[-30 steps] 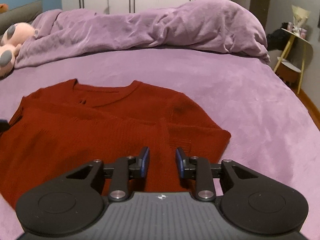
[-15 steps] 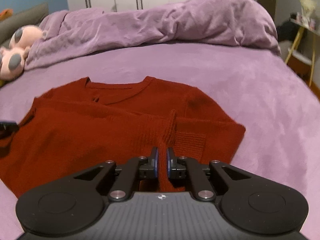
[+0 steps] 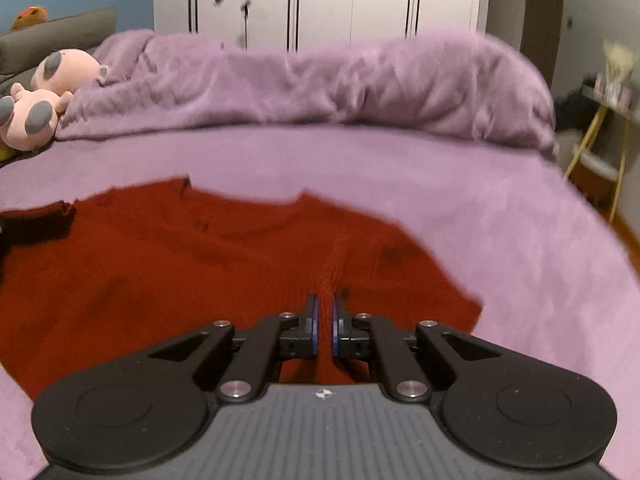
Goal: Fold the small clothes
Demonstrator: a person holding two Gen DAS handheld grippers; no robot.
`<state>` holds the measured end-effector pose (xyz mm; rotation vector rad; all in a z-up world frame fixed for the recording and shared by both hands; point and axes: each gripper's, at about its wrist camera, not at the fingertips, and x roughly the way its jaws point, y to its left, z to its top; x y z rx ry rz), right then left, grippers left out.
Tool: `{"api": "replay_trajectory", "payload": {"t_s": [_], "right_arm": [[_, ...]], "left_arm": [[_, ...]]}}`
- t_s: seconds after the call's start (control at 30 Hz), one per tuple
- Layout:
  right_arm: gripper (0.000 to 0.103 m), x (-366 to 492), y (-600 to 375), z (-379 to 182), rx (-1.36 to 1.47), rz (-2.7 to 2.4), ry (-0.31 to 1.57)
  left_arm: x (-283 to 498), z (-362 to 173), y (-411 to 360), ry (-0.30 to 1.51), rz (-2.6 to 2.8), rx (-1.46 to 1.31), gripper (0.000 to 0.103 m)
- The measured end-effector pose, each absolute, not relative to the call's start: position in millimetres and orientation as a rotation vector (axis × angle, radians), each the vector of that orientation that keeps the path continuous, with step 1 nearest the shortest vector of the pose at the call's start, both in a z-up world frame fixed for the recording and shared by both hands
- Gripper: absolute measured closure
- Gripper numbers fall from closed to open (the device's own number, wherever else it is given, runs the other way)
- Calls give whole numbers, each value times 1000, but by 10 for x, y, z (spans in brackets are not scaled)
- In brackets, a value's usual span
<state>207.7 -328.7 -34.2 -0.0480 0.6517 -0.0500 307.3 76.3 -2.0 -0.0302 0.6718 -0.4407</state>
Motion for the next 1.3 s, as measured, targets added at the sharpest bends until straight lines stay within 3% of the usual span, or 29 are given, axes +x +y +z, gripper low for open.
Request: {"api": "replay_trajectory", "payload": {"t_s": [0.17,0.3,0.4,0.5,0.57,0.63,0.8,0.97,1.27,1.3], "right_arm": [[98,2157,-3393,27,-61,-113,512],[98,2471,-3510,143,-90,-207,460],[98,2759,-3580,38,-98,-247,490],[92,2918,-3602,-167,-100,-329,540],[92,2857,-3581,-274,-27,-347,543],[91,2702,-3512,-372,166,-252,530],[80,2750,-2890,-658,480,72,515],[79,2848,-2693,-911,296,76,525],[80,2160,-3881,-869,196,-316,520],[71,2085,-3902,-841,180,-346,519]], "left_arm": [[3327,434,674,539,-409,-57,95],[3725,421,442,535,-340,-33,94],[4002,175,312,653,-230,-56,79],[3901,40,303,696,-253,-202,76],[3713,-30,240,662,-326,-274,57],[3562,-136,87,646,-366,-297,51],[3457,-508,-330,670,-363,-166,49],[3434,-750,-156,672,-279,-63,49],[3506,-793,553,750,-44,-272,48],[3493,-785,587,763,-30,-275,48]]}}
